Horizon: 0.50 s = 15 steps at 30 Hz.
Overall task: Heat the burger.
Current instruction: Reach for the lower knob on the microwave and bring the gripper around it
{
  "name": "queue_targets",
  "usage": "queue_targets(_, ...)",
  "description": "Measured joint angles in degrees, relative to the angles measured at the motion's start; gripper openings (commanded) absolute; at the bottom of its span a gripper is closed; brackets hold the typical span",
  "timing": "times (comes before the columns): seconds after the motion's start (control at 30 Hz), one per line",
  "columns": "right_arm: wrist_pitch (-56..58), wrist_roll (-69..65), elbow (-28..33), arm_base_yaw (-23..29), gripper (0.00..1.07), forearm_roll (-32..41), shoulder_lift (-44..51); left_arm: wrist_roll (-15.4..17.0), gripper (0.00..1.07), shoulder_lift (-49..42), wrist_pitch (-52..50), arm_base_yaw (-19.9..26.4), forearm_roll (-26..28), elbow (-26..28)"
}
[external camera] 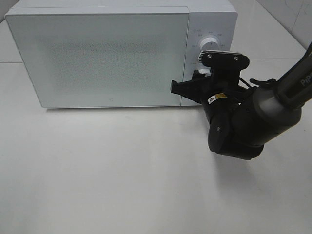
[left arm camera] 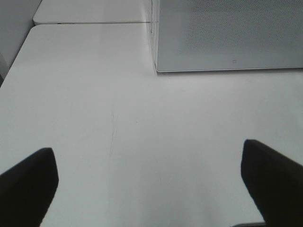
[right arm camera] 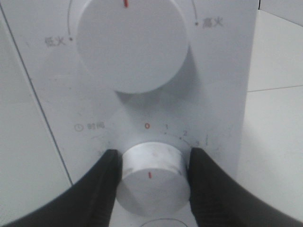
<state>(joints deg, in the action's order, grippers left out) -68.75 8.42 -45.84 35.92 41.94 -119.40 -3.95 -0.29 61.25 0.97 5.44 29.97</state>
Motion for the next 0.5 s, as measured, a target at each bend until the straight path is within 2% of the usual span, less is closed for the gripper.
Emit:
queue_targets(0.27,-0.1,-9.6,0.0,0.0,0.0,-0.1,0.0,0.0,0.99,0.0,0.0,0.0,0.0,0.0)
queue_targets(0.5,-0.7,-28.6,0.7,-0.2,0.0,-2.0,-0.2,0.0,0.99,0.0,0.0,0.0,0.0,0.0)
